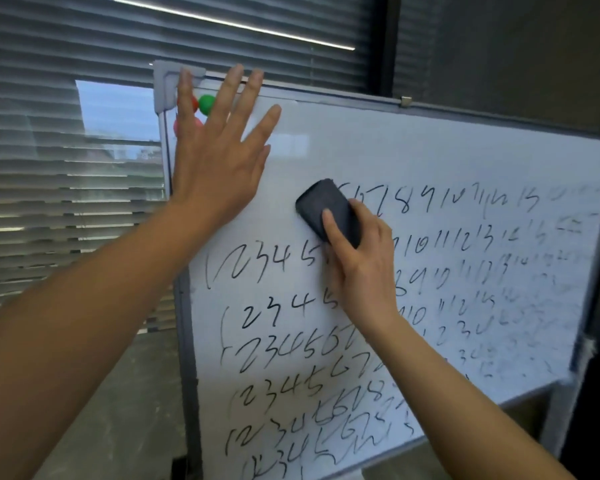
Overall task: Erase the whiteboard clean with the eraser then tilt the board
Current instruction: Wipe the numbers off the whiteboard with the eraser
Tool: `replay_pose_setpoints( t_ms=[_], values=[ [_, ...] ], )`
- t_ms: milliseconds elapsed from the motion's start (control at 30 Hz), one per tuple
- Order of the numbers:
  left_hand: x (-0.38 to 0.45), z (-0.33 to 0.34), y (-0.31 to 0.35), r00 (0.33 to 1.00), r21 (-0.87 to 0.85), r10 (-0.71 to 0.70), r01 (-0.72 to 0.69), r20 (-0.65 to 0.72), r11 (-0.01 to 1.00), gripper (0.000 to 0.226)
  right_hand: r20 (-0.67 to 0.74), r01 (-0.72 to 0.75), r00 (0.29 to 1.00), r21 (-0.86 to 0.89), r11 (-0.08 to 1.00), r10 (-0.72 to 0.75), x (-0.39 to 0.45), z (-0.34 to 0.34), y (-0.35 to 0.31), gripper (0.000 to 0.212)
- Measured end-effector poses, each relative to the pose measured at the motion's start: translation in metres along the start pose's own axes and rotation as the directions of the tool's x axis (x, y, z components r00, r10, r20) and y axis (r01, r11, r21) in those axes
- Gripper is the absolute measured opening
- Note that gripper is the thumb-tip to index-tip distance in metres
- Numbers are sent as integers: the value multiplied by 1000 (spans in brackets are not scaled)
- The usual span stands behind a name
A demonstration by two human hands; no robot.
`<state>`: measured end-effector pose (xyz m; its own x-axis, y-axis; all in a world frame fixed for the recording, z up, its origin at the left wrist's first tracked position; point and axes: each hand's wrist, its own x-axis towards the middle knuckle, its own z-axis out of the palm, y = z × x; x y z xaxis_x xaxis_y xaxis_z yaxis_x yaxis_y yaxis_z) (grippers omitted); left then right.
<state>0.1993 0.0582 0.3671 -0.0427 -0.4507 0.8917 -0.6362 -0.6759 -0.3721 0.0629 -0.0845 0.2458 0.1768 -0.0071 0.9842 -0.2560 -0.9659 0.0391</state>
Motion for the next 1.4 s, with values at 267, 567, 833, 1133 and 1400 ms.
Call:
replay_pose_setpoints(
  t_ms=[267,567,833,1133,1400],
  values=[
    [21,0,15,994,-41,65,-68,-82,997,48,17,2,1000,19,1000,-3,-14,5,-21,48],
    [30,9,25,995,-96,35,-44,-93,994,50,-37,-140,989,-4,990,140,14,-11,18,45],
    [29,9,25,993,-102,31,-42,-115,994,53,39,6,999,33,999,-7,0,7,-15,38],
    [29,12,28,993,-108,-8,-5,-116,994,52,-47,-217,975,-48,975,215,6,-13,37,45],
    [34,13,38,982,-144,-97,74,-160,987,47,85,114,990,5,993,-114,-1,-1,11,53]
  ],
)
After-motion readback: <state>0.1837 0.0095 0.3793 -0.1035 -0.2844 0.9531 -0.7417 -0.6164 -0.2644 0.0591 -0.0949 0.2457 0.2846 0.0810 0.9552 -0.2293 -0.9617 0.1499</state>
